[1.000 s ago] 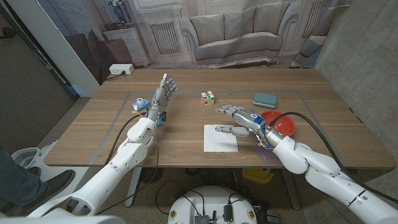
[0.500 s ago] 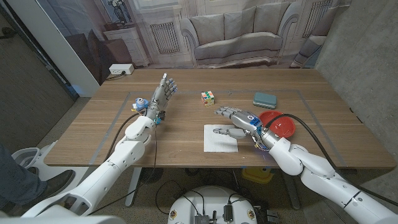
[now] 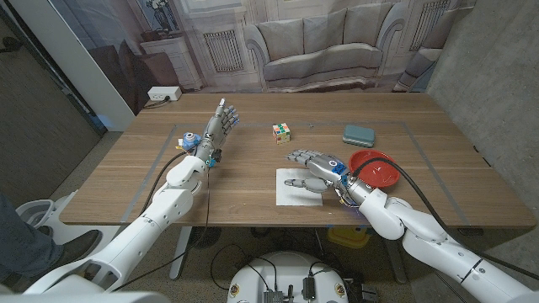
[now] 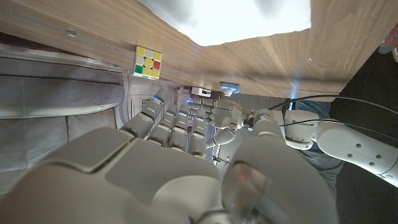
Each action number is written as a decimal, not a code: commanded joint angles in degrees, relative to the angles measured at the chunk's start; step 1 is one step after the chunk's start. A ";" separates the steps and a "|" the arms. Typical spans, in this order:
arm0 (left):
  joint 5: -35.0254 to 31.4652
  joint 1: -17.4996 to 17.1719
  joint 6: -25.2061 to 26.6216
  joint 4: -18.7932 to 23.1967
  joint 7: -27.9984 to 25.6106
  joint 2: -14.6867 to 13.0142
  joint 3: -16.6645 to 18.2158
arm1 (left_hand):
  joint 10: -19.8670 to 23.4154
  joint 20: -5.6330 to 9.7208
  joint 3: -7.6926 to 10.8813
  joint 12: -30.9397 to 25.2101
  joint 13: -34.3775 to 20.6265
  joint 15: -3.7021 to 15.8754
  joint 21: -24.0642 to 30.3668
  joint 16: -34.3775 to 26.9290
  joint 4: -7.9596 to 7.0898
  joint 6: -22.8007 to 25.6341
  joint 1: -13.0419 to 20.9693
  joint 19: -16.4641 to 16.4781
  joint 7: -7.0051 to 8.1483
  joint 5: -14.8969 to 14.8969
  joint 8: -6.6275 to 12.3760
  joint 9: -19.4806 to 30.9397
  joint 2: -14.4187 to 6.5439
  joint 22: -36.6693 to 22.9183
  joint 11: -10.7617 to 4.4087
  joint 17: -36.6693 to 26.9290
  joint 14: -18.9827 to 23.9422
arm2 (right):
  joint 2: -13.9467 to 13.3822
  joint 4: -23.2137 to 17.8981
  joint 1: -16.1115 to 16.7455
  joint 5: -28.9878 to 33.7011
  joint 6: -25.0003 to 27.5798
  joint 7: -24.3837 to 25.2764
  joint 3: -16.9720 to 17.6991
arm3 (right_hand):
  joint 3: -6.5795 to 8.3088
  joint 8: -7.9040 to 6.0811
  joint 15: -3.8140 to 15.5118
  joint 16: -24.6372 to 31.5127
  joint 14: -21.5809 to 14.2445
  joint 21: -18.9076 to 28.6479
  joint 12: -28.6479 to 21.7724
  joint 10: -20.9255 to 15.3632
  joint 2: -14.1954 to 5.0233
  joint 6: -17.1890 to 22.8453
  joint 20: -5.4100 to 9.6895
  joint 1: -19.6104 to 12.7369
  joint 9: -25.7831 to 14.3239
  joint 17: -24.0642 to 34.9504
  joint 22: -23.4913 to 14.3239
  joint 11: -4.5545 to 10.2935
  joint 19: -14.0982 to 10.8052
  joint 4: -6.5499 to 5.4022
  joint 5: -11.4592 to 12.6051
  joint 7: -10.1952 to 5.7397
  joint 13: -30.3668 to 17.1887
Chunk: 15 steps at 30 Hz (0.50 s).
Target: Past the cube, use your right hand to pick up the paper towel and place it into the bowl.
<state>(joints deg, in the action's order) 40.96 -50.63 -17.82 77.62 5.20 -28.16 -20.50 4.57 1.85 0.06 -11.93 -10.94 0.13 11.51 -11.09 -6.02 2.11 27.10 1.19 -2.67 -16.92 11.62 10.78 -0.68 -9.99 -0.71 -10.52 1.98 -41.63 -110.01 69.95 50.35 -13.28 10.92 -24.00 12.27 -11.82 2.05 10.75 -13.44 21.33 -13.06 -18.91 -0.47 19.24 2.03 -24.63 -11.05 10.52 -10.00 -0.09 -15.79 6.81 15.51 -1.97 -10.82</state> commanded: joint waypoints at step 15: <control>0.28 0.35 -1.04 -1.28 1.28 0.50 -0.02 | 0.49 -0.09 -0.56 0.06 -0.10 0.02 -0.06 0.16 -0.16 0.61 0.13 0.15 0.11 -0.29 -0.01 0.17 -0.29 -0.30 -0.26 -0.09 0.59 | -0.02 -0.02 0.99 2.43 4.94 1.17 -2.26 | 0.22 0.20 0.63 -0.27 1.57 -2.08 0.43 0.43 0.02 -0.44 1.51 -1.23 -0.25 0.17 -0.29 0.44 3.31 0.59 0.55 -1.07 -0.14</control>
<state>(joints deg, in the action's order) 41.24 -50.41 -18.61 76.69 6.09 -27.71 -20.44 4.57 1.85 -0.17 -11.93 -10.94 0.13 11.51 -11.09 -6.25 2.10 27.11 1.19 -2.67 -16.92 11.62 10.78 -0.67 -9.98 -0.71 -10.51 1.98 -41.94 -110.21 70.29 51.99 -10.48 10.98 -25.42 12.46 -11.82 2.16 10.76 -12.31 19.68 -12.60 -18.59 -0.31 18.74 2.29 -25.39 -11.05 10.52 -9.99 0.23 -13.24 7.00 15.51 -2.47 -10.81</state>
